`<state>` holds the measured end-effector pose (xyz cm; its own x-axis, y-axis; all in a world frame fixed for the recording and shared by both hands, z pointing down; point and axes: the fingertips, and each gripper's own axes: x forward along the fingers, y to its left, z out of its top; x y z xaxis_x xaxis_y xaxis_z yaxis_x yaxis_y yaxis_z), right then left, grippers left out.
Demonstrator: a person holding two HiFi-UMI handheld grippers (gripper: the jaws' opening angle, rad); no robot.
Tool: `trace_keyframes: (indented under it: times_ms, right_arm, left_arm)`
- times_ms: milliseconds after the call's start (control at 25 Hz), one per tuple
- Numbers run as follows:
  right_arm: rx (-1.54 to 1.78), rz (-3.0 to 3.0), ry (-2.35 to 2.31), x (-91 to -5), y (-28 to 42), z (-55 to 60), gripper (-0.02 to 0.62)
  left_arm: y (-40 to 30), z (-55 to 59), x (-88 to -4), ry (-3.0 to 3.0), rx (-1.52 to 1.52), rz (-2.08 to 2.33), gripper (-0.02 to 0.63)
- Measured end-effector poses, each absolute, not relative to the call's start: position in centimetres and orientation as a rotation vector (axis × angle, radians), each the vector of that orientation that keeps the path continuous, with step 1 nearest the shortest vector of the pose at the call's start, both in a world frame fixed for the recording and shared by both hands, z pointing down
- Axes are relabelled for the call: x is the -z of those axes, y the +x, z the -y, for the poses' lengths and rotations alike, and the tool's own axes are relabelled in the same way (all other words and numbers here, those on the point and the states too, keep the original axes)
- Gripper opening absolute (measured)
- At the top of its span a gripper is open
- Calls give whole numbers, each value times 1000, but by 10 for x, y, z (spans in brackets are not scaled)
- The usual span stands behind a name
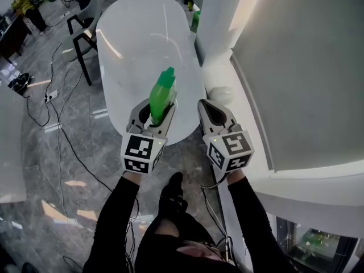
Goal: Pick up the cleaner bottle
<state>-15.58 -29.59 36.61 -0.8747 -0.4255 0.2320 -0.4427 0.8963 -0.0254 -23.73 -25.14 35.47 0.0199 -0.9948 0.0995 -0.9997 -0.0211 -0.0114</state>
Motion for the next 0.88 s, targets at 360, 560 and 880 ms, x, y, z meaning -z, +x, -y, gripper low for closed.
trace_keyframes:
  times_ms: [360, 560, 880]
  right_arm:
    - [-116, 2848, 591, -374, -172, 295, 2]
    - [-110, 2849, 576, -365, -186, 280, 0]
    - [-97, 2837, 558, -368, -191, 278, 0]
  left_arm:
    - [-251, 249, -358, 2156, -112, 2205, 189]
    - [-265, 235, -349, 2148, -96, 2213, 189]
    - [-272, 232, -348, 2138, -77, 2221, 189]
